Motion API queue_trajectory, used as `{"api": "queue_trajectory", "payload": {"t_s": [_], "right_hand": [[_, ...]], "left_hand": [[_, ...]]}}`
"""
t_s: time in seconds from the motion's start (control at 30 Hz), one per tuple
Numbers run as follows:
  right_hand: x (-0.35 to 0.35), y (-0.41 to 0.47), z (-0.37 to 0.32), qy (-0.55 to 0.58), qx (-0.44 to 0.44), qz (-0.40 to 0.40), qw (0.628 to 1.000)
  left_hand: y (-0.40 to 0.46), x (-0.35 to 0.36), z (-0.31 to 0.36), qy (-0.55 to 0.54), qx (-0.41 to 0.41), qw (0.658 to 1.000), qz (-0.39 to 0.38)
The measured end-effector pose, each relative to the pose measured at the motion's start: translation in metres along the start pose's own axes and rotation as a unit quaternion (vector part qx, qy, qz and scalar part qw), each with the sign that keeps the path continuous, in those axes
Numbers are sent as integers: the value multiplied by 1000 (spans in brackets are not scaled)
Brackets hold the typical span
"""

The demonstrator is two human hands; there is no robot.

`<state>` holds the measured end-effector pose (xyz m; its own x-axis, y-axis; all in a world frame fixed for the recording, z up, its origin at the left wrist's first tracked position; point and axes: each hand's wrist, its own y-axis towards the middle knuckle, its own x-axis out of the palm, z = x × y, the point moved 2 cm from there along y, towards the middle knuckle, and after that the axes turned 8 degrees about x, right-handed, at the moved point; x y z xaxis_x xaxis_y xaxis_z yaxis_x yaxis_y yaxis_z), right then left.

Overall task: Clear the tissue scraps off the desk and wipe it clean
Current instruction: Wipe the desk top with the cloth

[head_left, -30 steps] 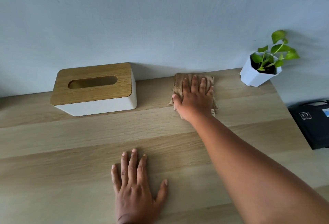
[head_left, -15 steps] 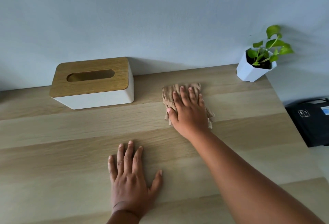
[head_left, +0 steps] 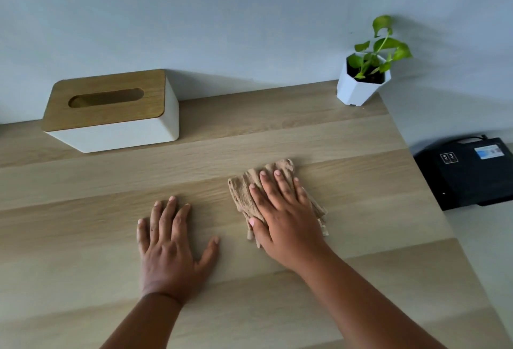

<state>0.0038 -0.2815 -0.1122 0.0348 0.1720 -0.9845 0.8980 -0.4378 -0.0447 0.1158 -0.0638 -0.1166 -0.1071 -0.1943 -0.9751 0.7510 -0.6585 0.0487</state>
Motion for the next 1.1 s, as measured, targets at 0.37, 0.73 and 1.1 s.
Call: {"api": "queue_trajectory", "payload": {"t_s": [0.37,0.73,1.1], "right_hand": [[-6,-105,66,-7,-20,2,1000],[-20,-161,155,-19,104,-1,994],[-28,-26,158,-42,243,-13,969]], "left_hand": [[0,-4,2,-9,2,1000,10],[0,-4,4,-3,8,1000,20],[0,-7,6,-4,16,1000,20]]}}
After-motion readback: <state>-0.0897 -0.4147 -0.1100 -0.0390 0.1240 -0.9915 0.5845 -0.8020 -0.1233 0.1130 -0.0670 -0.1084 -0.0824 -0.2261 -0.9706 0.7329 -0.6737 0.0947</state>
